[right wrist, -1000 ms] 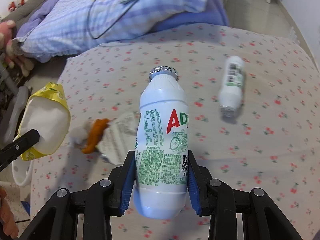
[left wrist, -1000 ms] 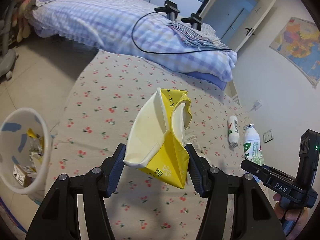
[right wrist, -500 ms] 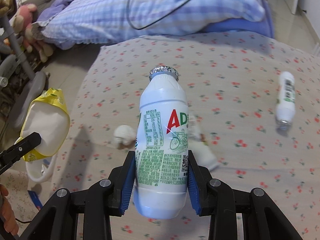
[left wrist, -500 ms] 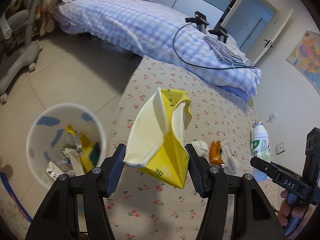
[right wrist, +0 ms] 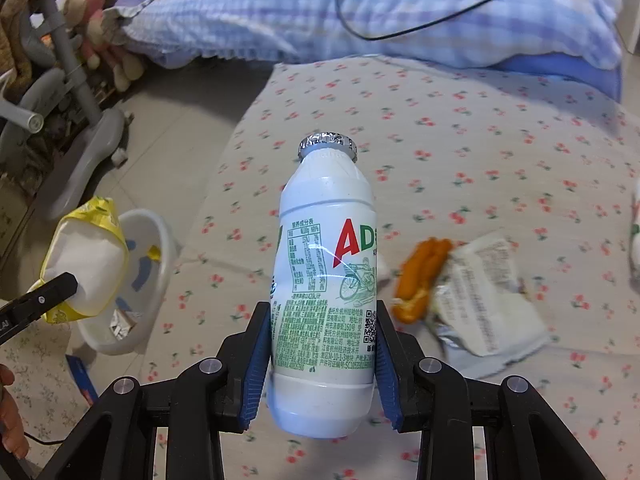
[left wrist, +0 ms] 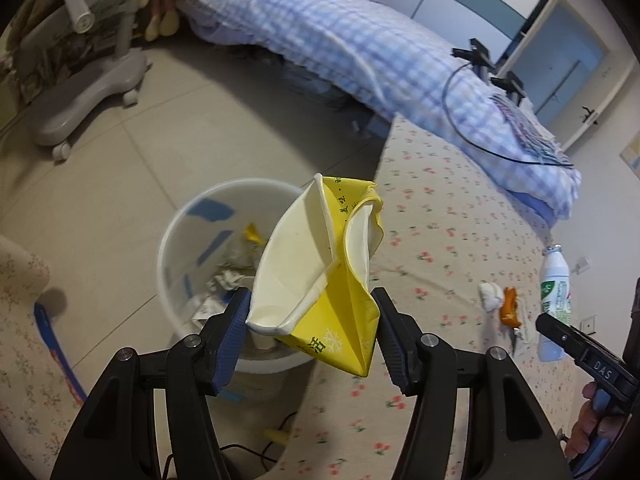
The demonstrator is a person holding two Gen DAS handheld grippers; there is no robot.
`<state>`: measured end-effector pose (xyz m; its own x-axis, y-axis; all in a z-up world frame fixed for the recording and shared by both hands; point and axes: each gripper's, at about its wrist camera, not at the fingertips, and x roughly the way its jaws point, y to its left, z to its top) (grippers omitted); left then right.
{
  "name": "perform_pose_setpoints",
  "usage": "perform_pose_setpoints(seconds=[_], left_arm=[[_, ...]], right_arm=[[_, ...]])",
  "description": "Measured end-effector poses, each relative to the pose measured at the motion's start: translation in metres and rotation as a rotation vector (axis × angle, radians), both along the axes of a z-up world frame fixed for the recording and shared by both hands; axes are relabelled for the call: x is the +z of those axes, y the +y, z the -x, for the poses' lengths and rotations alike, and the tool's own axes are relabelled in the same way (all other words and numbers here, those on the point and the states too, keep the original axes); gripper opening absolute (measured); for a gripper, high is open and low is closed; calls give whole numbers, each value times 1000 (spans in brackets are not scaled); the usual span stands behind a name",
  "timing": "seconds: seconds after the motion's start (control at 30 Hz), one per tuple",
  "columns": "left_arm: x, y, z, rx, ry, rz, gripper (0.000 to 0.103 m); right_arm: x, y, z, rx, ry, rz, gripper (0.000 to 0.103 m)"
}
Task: Collect trash
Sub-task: 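Carry the carton over the wastebasket and open the left gripper while the right carries the bottle, then drop the white yogurt bottle into the wastebasket with the right gripper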
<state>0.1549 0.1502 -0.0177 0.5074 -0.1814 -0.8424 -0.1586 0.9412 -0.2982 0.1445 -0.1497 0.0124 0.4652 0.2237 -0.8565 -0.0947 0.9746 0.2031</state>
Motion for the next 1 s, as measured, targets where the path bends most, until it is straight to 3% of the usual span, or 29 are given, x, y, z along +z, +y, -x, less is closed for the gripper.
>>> perform_pose_setpoints(seconds=[0.17,0.27,0.57,1.0], left_arm=[[-10,20,0,33,50,-38,68],[-11,28,3,50,53,-94,87],[-16,54,19,86,75,-194,88],[-22,81,41,96,106,-246,88]], right_arm=[[-6,21,-6,34,5,1,42],[-8,33,-8,54,3,2,42],[-15,75,-14,127,0,-8,42],[-41,155,-28,245,13,-10,42]])
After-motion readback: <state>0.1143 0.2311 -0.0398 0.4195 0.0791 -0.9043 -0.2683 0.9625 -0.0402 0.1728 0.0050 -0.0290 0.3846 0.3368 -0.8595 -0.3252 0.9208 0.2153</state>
